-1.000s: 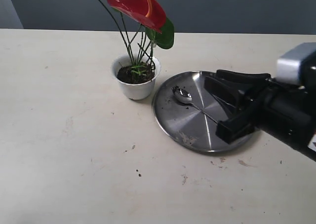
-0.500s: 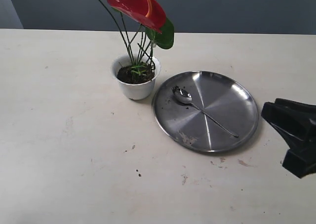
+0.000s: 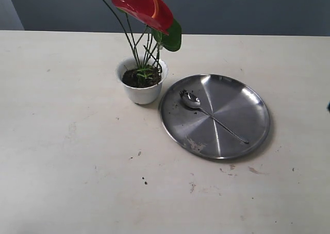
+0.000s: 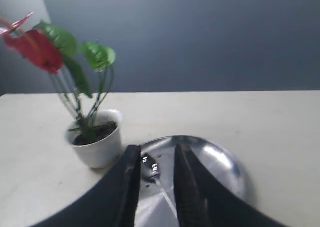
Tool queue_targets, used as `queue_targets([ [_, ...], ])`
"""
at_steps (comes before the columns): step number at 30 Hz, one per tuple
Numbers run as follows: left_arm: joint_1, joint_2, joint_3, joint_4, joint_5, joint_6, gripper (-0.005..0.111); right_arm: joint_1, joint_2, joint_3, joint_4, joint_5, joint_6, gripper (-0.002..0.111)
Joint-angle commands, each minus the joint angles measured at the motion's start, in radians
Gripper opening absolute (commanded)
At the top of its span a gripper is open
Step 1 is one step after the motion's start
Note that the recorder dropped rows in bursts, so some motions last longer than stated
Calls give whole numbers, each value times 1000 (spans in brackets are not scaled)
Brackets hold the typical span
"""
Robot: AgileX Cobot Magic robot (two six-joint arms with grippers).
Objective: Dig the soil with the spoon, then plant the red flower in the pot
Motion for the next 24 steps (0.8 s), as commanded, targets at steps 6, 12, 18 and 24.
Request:
queue_targets([
  [6, 1, -2, 4, 0, 2, -2, 0, -149, -197, 3, -18, 286, -76, 24],
  [12, 1, -2, 4, 0, 2, -2, 0, -160, -228, 60, -46, 237, -76, 24],
  [18, 1, -2, 4, 0, 5, -2, 0, -234, -248, 148, -55, 223, -99, 24],
  [24, 1, -2, 4, 0, 3, -2, 0, -250, -248, 194, -14, 191, -214, 24],
])
